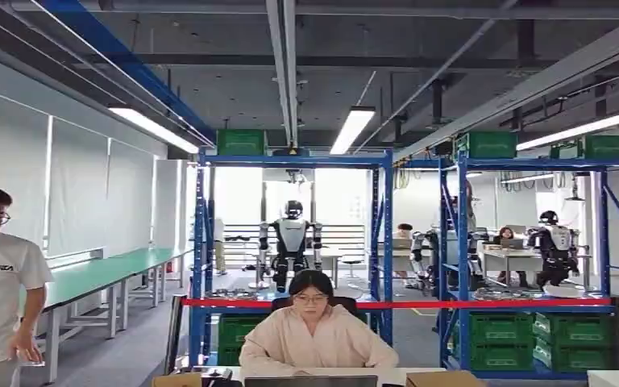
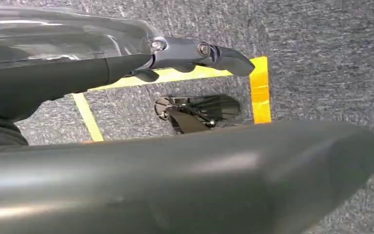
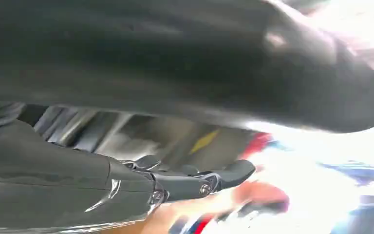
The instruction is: Take the parts from the cabinet and place them on the table.
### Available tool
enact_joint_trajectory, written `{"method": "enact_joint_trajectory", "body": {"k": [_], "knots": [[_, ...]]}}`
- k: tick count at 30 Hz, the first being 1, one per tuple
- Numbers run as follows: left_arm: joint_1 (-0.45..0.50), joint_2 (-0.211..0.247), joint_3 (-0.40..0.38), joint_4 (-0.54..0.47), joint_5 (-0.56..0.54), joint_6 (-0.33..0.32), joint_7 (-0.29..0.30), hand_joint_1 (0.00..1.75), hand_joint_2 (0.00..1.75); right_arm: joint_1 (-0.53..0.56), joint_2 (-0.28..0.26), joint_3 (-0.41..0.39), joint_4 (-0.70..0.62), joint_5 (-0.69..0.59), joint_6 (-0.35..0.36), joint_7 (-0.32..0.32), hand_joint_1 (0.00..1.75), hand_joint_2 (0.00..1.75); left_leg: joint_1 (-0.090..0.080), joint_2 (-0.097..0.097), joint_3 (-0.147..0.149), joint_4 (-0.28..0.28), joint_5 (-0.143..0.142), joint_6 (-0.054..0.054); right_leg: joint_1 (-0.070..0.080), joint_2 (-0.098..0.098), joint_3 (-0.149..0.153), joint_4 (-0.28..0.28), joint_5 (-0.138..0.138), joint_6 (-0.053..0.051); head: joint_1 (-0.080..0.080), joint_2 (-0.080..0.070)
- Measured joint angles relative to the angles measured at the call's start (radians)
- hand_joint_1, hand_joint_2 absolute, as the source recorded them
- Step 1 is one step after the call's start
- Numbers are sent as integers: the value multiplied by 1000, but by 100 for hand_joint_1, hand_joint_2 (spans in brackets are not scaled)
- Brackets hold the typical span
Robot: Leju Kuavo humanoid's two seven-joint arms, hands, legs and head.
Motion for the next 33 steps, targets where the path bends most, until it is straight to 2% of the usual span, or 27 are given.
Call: {"method": "enact_joint_trajectory", "body": {"k": [3,6,8,9,10,11,13,14,15,16,18,19,20,21,23,24,25,26,28,29,30,31,33], "knots": [[7,0,3,0,10,2,6,0,0,117,61,-28,-208,-75,60,5,0,0,-1,0,0,0,-1,1,-1,0,0,0,0,1,0,0],[8,0,6,0,11,5,5,0,0,197,100,-28,-357,-97,92,5,0,0,-6,0,0,2,-1,3,-6,0,1,-1,1,4,0,0],[8,0,7,0,11,12,2,0,0,240,115,-26,-434,-114,113,-1,0,0,-8,0,2,1,7,11,-8,2,4,-5,10,15,0,0],[7,-2,7,0,9,15,0,0,0,264,116,-27,-473,-126,120,-11,0,0,4,3,7,-15,19,21,-5,3,2,-3,1,19,0,0],[6,-5,7,1,6,23,0,0,0,285,116,-29,-501,-136,127,-21,0,0,5,5,8,-19,23,27,-5,2,0,11,-18,22,0,0],[6,-6,7,1,-2,31,0,0,0,304,115,-34,-529,-143,136,-35,0,0,7,6,7,-19,25,29,-5,2,-18,58,-54,24,0,0],[6,-13,3,1,-19,48,8,0,0,355,112,-55,-577,-154,167,-61,0,0,8,7,5,-19,25,29,-11,2,-84,226,-137,31,0,0],[5,-18,0,2,-24,55,13,0,0,377,112,-69,-599,-155,189,-67,0,0,8,7,5,-18,25,29,-12,2,-108,287,-154,35,0,0],[3,-22,-2,4,-26,57,16,0,0,396,112,-84,-616,-155,211,-69,0,0,9,7,5,-17,25,28,-13,1,-112,301,-144,38,0,0],[-1,-25,-3,6,-29,59,17,0,0,409,114,-96,-631,-153,227,-69,0,0,11,7,5,-16,25,28,-14,1,-93,268,-113,41,0,0],[-12,-32,-4,6,-29,59,21,0,0,425,120,-111,-657,-146,247,-69,0,0,16,6,6,-10,21,21,-16,0,-5,91,-20,44,0,0],[-15,-32,-4,6,-26,58,22,0,0,428,123,-114,-667,-139,254,-69,0,0,16,7,4,-5,17,12,-17,0,31,11,-5,42,0,0],[-17,-32,-4,6,-22,57,21,0,0,430,130,-114,-672,-131,257,-70,0,0,12,7,-2,-3,17,2,-9,5,41,3,-12,31,-1,0],[-17,-32,-4,6,-19,53,18,0,0,436,137,-114,-681,-123,259,-70,0,0,12,6,-2,-4,21,-5,-9,5,36,1,-9,23,0,0],[-13,-32,-3,6,-1,49,12,0,0,436,152,-105,-691,-111,258,-69,0,0,13,7,-5,-5,26,-13,-7,5,32,0,-13,14,0,0],[-9,-31,-1,6,7,44,9,0,0,435,160,-93,-696,-106,254,-68,0,0,13,6,-6,-5,26,-20,-10,4,30,-6,-8,5,0,0],[-7,-29,3,6,15,40,8,0,0,432,170,-74,-703,-101,244,-60,0,0,14,7,-11,9,0,-24,-13,-1,28,-12,-2,-7,0,0],[-5,-27,5,6,19,37,8,0,0,427,178,-58,-708,-98,236,-55,0,0,14,7,-28,52,-40,-25,-13,-1,22,-13,3,-16,0,0],[-3,-26,11,6,24,31,13,0,0,423,188,-25,-717,-98,223,-50,0,0,14,7,-88,205,-130,-29,-8,-6,8,-13,11,-27,0,0],[-1,-26,14,6,27,32,18,0,0,423,190,-11,-720,-99,218,-49,0,0,13,7,-112,276,-159,-29,-5,-9,0,-12,16,-29,0,0],[3,-25,16,6,28,32,22,0,0,424,190,1,-723,-102,213,-49,0,0,13,7,-116,304,-159,-28,-2,-10,-6,-12,21,-30,0,0],[5,-23,18,6,28,33,25,0,0,425,190,11,-729,-107,210,-51,0,0,13,7,-97,279,-135,-25,0,-10,-11,-12,26,-29,0,0],[6,-20,20,6,28,34,26,0,0,426,190,27,-738,-113,204,-58,0,0,11,7,-5,119,-52,-16,1,-9,-19,-12,35,-26,0,0]]}}
